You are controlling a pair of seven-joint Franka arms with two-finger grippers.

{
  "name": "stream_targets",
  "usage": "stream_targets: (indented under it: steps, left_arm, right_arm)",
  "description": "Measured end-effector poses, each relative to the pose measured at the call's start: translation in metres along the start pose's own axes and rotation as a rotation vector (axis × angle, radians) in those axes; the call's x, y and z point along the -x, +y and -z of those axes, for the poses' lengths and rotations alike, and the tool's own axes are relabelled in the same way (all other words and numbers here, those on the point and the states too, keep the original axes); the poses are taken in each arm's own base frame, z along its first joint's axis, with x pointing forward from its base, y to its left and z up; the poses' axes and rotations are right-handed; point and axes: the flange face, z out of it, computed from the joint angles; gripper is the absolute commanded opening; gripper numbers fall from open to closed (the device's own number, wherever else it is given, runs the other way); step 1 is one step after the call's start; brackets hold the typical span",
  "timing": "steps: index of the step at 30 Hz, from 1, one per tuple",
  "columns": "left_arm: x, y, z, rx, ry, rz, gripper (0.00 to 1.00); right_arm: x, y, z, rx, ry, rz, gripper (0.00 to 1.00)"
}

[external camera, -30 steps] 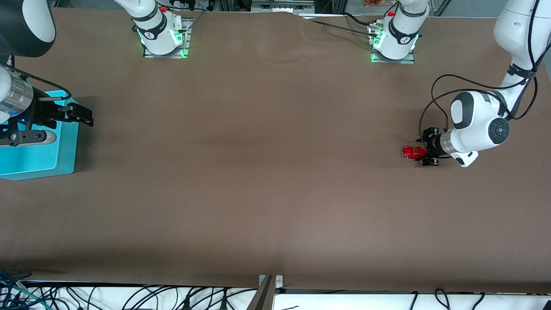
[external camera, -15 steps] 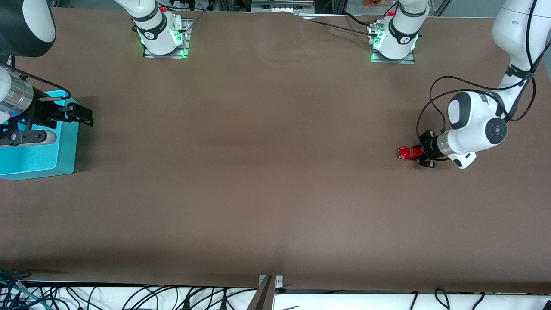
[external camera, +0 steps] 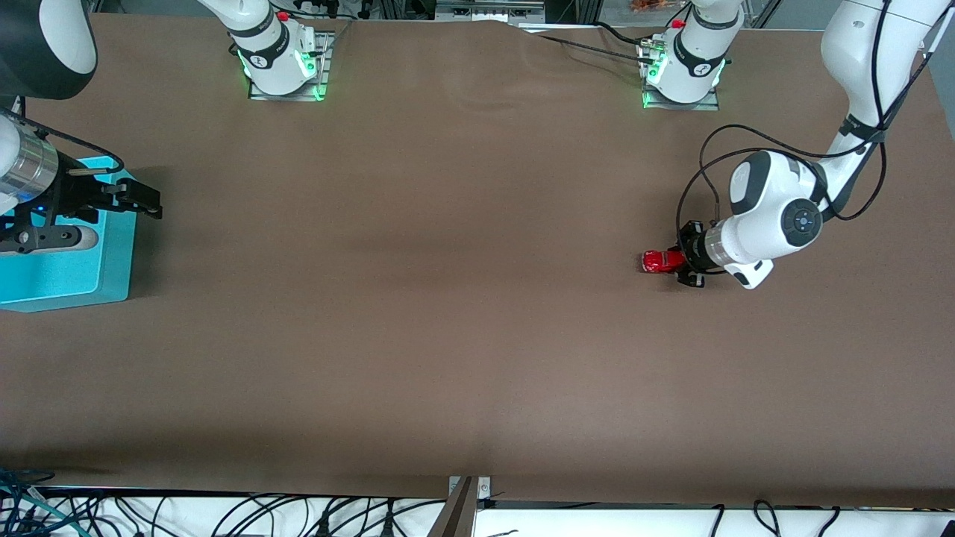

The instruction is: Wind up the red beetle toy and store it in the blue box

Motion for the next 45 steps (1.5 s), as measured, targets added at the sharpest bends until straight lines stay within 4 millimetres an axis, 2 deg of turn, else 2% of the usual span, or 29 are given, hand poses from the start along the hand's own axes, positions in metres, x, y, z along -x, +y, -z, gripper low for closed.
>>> stream_targets:
  steps: [10,20,37,45]
  left_arm:
    - [-0.003,0.002,-0.017,-0.023,-0.02,0.01,0.0]
    - [-0.01,0.003,-0.017,-0.023,-0.018,0.019,0.0]
    - [-0.047,0.005,-0.009,-0.015,0.061,0.008,0.0]
    - [-0.078,0.006,-0.002,-0.007,0.087,-0.004,0.0]
  right_arm:
    - [0.0,0.0,0.0,0.0,0.0,0.0,1.0]
    - [0.0,0.0,0.0,0.0,0.0,0.0,1.0]
    - [0.0,0.0,0.0,0.0,0.0,0.0,1.0]
    - [0.0,0.0,0.0,0.0,0.0,0.0,1.0]
